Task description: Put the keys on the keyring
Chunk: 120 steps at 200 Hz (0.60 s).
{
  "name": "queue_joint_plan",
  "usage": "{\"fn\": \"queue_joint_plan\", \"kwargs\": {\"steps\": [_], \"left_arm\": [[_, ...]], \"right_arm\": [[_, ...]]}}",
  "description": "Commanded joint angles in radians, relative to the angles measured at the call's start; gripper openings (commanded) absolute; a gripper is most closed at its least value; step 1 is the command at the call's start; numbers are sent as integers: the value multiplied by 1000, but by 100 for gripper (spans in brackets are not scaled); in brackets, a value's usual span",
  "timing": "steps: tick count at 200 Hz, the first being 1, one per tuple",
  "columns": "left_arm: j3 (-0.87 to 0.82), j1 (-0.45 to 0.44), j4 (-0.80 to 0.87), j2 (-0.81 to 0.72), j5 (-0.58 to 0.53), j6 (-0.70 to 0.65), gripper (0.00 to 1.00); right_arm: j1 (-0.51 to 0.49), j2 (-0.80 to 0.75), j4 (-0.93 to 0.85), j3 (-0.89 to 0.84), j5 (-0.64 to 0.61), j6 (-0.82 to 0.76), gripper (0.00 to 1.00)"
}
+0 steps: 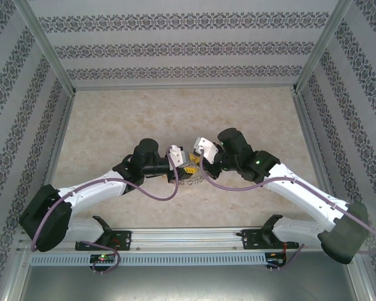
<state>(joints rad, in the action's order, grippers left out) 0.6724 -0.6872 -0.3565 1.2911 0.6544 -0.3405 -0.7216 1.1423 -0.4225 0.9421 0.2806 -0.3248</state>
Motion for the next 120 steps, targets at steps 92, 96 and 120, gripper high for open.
{"fn": "queue_joint_plan", "kwargs": {"steps": [92, 96, 120], "left_arm": [[-198, -40, -106, -281, -281, 200, 33], [-204, -53, -111, -282, -303, 209, 33], [-218, -151, -136, -259, -437, 218, 31]], "right_arm": [[57, 10, 38, 15, 81, 118, 0], [56, 12, 37, 15, 84, 119, 0], [58, 15, 31, 23, 86, 142, 0]]}}
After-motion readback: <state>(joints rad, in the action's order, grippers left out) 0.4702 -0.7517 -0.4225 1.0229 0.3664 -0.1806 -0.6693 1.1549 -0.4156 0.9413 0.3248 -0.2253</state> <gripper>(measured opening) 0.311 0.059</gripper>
